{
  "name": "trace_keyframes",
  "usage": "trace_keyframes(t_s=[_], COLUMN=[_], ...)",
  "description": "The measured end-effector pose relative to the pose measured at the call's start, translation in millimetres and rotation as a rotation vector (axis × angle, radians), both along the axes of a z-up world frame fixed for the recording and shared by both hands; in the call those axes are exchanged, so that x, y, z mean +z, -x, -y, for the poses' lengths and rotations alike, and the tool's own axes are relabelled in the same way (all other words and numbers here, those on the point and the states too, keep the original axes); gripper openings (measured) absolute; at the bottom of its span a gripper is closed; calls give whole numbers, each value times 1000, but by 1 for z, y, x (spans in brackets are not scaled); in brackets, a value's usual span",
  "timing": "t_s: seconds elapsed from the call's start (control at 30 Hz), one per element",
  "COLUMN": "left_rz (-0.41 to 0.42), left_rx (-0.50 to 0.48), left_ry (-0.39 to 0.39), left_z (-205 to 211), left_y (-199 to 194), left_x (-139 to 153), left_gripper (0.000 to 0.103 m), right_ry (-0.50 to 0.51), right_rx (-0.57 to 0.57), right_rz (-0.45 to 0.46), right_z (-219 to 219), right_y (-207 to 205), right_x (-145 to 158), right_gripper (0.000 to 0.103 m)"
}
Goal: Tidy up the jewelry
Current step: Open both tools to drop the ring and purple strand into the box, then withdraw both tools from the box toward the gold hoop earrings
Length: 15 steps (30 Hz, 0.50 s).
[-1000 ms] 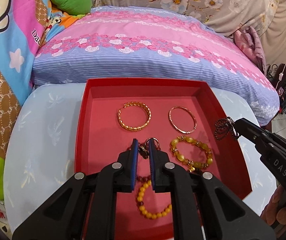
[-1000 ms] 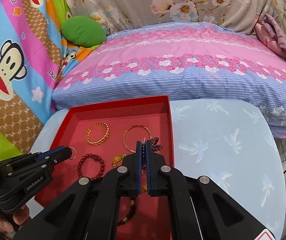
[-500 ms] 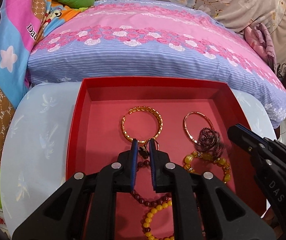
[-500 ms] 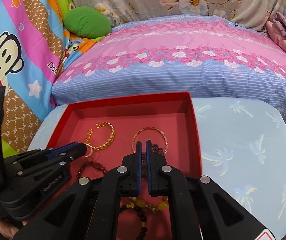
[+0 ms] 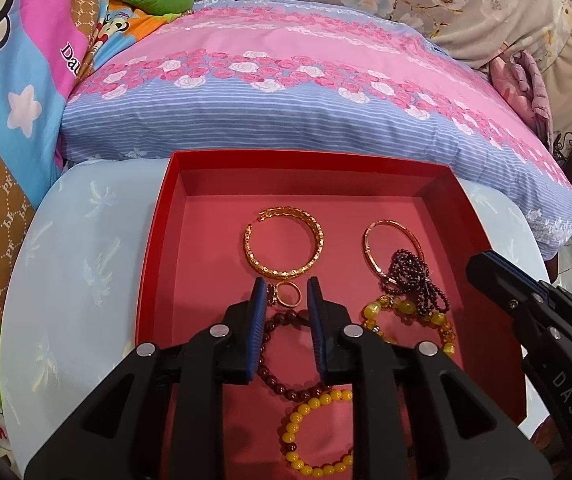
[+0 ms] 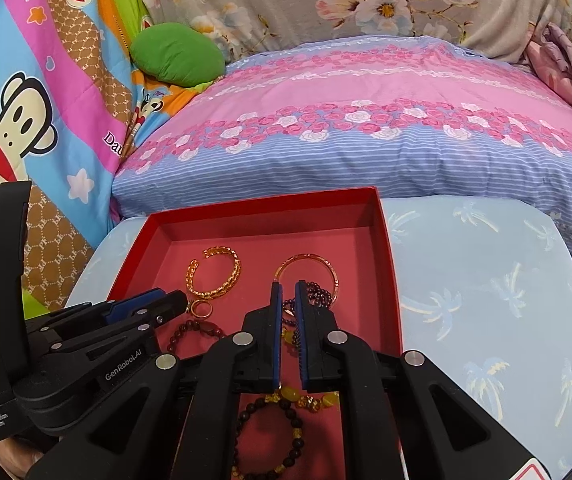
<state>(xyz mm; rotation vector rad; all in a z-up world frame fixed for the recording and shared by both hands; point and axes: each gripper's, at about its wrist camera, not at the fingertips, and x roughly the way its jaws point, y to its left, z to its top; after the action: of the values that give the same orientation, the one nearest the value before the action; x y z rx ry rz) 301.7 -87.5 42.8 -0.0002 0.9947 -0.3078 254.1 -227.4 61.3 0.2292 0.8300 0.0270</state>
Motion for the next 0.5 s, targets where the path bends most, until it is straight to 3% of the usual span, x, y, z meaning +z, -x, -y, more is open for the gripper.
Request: trace_keyframes(t_s=[0.5], left_rz=[42], left_rx=[-18], left_ry=[7], left_z=[2], left_y=[52], left_x=[32], left_gripper=[20], right_ry=[-10], right_rx=[7], right_rz=[34], right_z=[-10], right_y=[59], right_x=[29], right_gripper=[9])
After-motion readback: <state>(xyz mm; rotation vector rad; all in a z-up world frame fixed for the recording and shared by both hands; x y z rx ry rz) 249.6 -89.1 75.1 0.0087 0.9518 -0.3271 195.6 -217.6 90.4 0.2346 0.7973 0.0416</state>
